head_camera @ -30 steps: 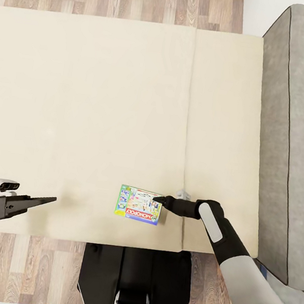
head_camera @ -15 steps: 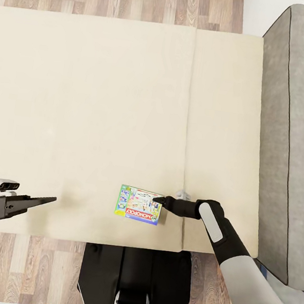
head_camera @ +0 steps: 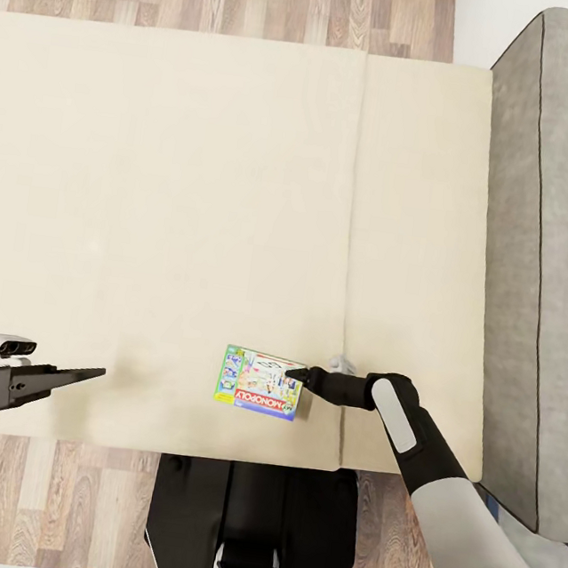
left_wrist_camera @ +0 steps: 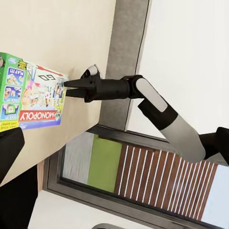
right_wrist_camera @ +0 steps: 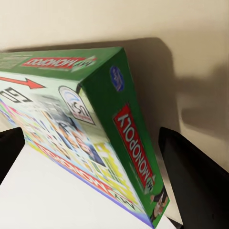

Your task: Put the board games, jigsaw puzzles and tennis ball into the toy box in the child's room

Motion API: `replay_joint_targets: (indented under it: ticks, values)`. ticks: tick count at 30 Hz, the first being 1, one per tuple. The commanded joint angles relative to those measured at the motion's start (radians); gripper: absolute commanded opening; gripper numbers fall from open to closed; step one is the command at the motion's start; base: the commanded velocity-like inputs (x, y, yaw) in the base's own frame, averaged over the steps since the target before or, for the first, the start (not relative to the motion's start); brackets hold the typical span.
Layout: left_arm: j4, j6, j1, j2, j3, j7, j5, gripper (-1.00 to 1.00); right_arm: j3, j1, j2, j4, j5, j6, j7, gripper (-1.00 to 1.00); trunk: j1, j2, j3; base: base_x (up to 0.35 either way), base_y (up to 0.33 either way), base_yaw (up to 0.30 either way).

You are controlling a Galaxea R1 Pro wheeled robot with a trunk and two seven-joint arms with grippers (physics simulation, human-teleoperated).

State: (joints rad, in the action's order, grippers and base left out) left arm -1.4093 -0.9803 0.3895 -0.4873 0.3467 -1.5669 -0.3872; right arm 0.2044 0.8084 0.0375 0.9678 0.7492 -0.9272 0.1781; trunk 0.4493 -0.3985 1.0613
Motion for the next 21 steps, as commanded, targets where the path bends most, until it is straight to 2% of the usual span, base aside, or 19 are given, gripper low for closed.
replay_joint_targets:
  ticks: [1,21]
  values:
    - [0.000,-0.011,0.000,0.000,0.000,-0.004,0.001,1.00,0.001,0.000,0.001,0.000,-0.017,-0.001,0.009,1.00,0.001,-0.001,0.001,0.000,0.000,0.000]
    - [0.000,-0.011,0.000,-0.001,0.000,-0.004,0.001,1.00,0.001,0.000,0.001,0.000,-0.017,-0.001,0.007,1.00,0.001,-0.001,0.001,0.000,0.000,0.000]
